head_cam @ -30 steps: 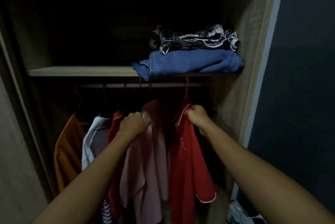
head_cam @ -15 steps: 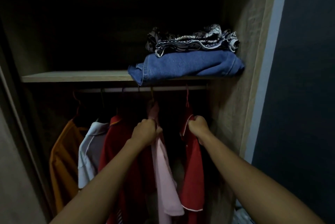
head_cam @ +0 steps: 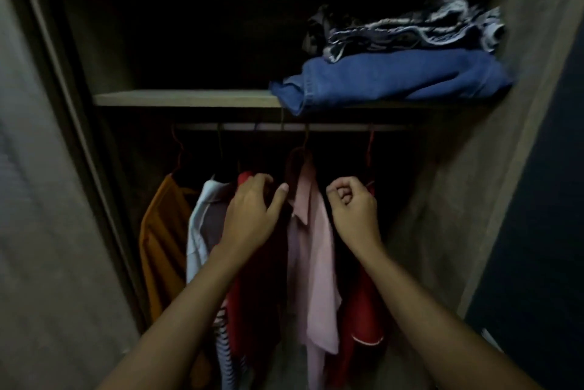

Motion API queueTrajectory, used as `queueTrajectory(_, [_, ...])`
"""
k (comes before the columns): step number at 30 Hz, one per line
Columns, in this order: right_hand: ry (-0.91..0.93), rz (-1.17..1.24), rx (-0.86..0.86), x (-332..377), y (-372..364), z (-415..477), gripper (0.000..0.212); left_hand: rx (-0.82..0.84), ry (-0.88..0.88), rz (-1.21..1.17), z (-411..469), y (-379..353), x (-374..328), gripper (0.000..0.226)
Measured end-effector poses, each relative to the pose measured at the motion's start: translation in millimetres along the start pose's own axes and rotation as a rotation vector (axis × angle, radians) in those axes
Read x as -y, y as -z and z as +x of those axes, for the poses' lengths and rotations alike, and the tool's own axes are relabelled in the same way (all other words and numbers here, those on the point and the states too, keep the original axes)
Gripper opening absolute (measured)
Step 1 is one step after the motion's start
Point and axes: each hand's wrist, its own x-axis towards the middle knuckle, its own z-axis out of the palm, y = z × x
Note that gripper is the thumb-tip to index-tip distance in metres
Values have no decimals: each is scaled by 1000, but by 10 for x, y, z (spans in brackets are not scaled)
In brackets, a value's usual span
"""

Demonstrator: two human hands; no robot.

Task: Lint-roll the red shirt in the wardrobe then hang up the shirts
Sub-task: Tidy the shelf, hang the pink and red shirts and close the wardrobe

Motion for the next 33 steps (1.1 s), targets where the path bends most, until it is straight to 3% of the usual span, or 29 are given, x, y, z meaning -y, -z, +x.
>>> queueTrajectory(7, [-23,41,373,156,-1182,-978,17,-410,-125,103,-418,1018,690,42])
queueTrajectory(10, [-49,-27,512,181,-1684,-1431,18,-514,-141,124,-565,1432,1079,46])
queueTrajectory(14, [-78,-99,617,227,-2248,-1996,28,-502,-68,178,-719,1825,1668,51])
queueTrajectory(20, [-183,-363,763,-27,-2879,-2717,35,-361,-4,244,-878,1988,2479,60])
queueTrajectory(25, [-278,-492,744,-105,-3253,-2998,35,-295,-38,288,-895,1894,2840,65])
queueTrajectory(28, [-422,-498,700,-161,-3446,-3096,41,-319,-55,258,-879,1848,2886,64])
queueTrajectory(33, [-494,-533,686,-210,-3511,-3111,37,-346,-60,258,-868,1792,2908,62])
